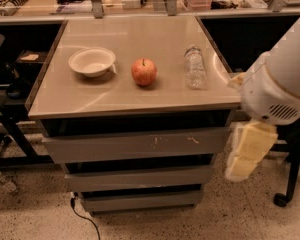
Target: Open top drawer
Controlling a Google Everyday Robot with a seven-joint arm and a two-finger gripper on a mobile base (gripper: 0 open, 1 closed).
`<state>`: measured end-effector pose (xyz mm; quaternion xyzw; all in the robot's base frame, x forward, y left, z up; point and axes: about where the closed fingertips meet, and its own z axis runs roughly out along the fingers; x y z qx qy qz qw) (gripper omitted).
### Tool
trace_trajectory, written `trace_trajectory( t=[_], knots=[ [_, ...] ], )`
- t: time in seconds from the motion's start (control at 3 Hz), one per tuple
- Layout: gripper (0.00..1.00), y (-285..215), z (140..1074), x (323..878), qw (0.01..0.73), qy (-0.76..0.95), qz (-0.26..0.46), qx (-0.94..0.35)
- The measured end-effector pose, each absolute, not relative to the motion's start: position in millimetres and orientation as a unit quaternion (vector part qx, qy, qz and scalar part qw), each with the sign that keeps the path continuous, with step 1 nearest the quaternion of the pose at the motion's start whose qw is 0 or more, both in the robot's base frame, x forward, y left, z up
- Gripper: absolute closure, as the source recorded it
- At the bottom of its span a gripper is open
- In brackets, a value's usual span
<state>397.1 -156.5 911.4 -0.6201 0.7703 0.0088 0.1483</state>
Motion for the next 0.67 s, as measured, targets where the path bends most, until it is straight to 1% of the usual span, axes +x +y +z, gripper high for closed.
trace_trajectory(
  t=[0.33,0.67],
  knots=[
    [0.00,-120.6,867.8,386.9,0.137,0.762,0.042,-0.632],
    [0.00,-120.0,862.6,384.8,0.133,0.762,0.044,-0.633]
  ],
)
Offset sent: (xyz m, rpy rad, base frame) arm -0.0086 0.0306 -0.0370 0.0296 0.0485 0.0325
